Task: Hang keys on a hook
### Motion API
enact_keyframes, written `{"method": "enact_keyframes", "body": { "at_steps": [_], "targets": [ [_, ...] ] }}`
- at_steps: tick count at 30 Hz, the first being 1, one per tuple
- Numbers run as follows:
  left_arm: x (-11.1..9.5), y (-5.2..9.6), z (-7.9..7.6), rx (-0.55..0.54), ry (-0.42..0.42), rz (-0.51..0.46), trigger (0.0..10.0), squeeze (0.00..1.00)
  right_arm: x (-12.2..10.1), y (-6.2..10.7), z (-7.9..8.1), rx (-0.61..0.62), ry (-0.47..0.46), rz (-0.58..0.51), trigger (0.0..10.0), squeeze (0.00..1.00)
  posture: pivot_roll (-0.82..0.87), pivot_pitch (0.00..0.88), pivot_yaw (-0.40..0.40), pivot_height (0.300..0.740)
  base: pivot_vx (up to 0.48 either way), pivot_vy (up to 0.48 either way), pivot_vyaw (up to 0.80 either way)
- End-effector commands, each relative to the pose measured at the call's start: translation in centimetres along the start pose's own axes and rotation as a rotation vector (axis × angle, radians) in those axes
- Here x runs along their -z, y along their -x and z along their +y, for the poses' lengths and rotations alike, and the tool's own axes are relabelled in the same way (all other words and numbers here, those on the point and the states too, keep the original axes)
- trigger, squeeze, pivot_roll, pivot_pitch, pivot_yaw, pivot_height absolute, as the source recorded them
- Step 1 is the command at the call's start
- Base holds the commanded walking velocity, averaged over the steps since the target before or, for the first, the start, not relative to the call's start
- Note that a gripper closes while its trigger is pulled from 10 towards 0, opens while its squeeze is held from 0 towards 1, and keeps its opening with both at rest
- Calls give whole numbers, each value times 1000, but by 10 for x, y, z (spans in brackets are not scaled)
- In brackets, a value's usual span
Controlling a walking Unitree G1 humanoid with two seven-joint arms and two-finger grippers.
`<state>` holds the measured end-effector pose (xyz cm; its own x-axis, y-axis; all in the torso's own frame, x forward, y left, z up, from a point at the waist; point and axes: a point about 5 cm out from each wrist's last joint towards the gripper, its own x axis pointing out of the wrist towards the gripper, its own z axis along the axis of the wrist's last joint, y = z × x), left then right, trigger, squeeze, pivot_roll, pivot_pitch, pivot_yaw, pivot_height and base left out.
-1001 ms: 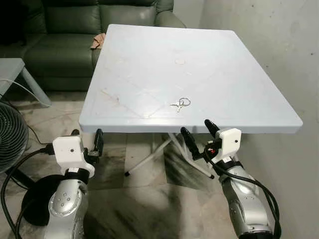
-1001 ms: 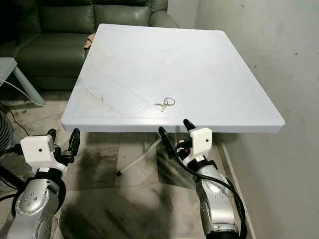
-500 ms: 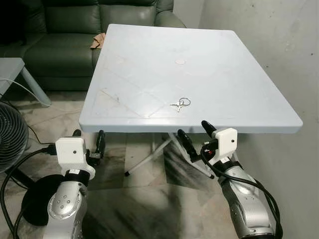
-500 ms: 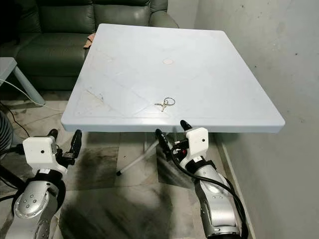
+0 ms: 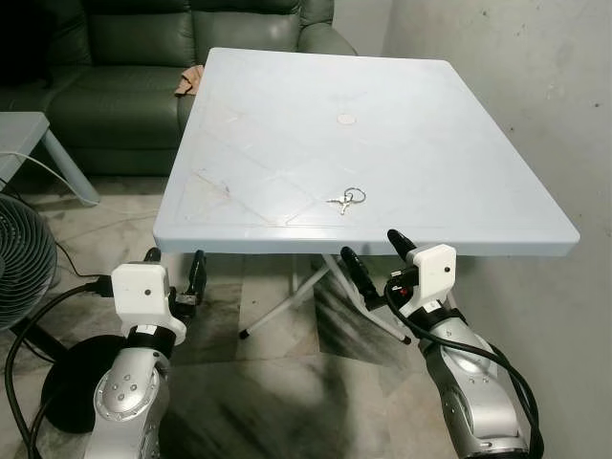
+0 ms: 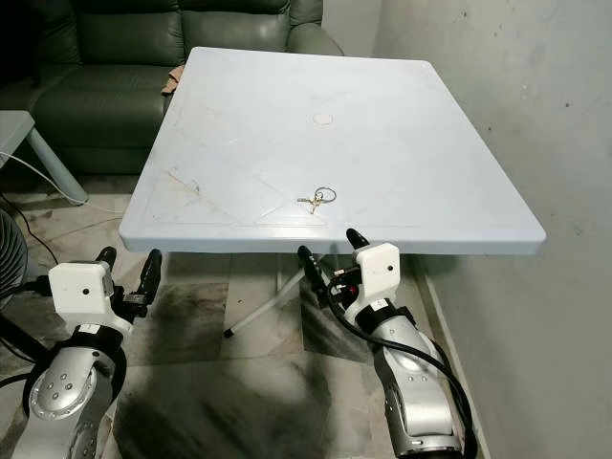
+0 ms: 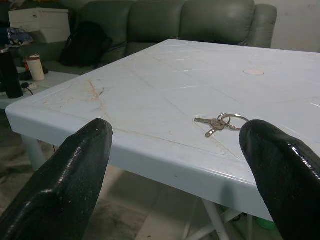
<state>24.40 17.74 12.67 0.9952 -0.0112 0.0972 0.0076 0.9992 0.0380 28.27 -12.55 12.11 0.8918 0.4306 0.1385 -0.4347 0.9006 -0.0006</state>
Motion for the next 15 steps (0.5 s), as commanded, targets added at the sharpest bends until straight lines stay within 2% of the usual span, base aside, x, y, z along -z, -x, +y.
{"method": "enact_keyframes", "body": {
  "at_steps": [1, 10, 13, 15],
  "targets": [
    [-3, 2, 0, 5, -18, -14, 10000, 0, -3, 0, 1, -3, 6, -5, 10000, 0, -83, 104, -46, 740, 0, 0, 0],
    [-2, 0, 3, -20, -3, 8, 10000, 0, -6, 0, 1, -5, 6, -12, 10000, 0, -82, 110, -46, 740, 0, 0, 0],
    [-3, -2, 4, -23, -45, 9, 10000, 0, -9, -2, 1, -7, 9, -20, 10000, 0, -80, 122, -49, 740, 0, 0, 0],
    [-3, -2, 4, -28, -40, 12, 10000, 0, -10, -2, 1, -7, 9, -21, 10000, 0, -80, 122, -49, 740, 0, 0, 0]
  ]
}}
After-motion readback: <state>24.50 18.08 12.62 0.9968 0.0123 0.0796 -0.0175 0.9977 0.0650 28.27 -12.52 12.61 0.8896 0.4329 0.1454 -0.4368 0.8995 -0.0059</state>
